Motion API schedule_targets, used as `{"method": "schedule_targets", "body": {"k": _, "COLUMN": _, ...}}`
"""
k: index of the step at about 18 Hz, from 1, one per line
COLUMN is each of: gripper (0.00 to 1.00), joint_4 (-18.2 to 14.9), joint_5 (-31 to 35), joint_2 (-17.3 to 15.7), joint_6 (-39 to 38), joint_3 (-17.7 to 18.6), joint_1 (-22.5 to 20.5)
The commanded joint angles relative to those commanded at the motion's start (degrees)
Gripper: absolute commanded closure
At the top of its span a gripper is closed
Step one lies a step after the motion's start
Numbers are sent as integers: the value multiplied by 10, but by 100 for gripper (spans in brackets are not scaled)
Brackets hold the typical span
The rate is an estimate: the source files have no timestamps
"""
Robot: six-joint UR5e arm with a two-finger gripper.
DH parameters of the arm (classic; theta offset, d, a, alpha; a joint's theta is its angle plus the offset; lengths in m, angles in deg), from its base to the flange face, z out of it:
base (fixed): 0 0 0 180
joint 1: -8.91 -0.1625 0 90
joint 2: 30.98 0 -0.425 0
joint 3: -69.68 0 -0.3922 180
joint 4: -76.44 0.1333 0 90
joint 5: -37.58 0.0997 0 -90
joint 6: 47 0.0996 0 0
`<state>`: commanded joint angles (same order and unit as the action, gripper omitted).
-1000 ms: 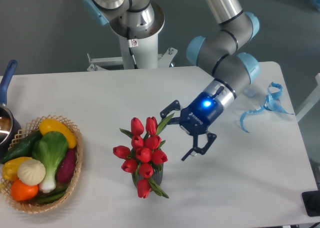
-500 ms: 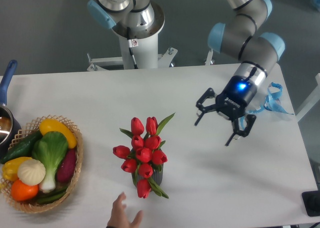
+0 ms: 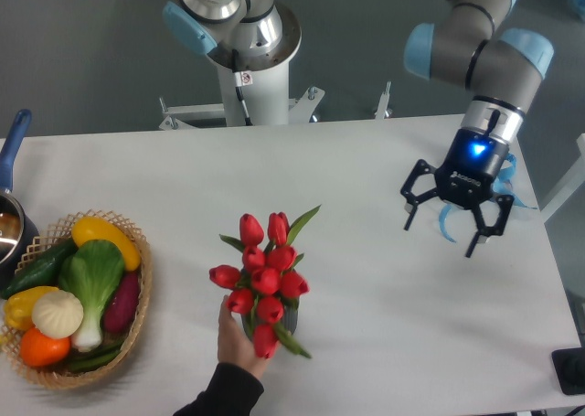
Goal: Insert the flowers into the vase
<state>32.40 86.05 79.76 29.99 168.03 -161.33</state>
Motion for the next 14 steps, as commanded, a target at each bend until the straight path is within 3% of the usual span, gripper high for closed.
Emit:
{"method": "schedule_targets", "body": {"k": 3, "gripper": 0, "joint_4": -1, "joint_5": 101, "joint_2": -4, "joint_6": 2, "joint_3": -4, "joint_1": 3}}
{"method": "schedule_targets", "body": {"k": 7, "gripper": 0, "joint_4": -14, "joint_5": 172, "joint_2": -6, "joint_6": 3, "joint_3": -26, "joint_1": 8}}
{"method": "schedule_targets", "body": {"k": 11, "gripper": 0, "joint_4": -36, "joint_5": 281, "joint_2": -14, "joint_6": 3, "joint_3": -26, "joint_1": 41}}
{"method": "schedule_targets", "body": {"k": 14, "gripper": 0, "joint_4": -53, "joint_5": 309, "joint_2": -16, "joint_6": 3, "joint_3": -29, "joint_1": 44}}
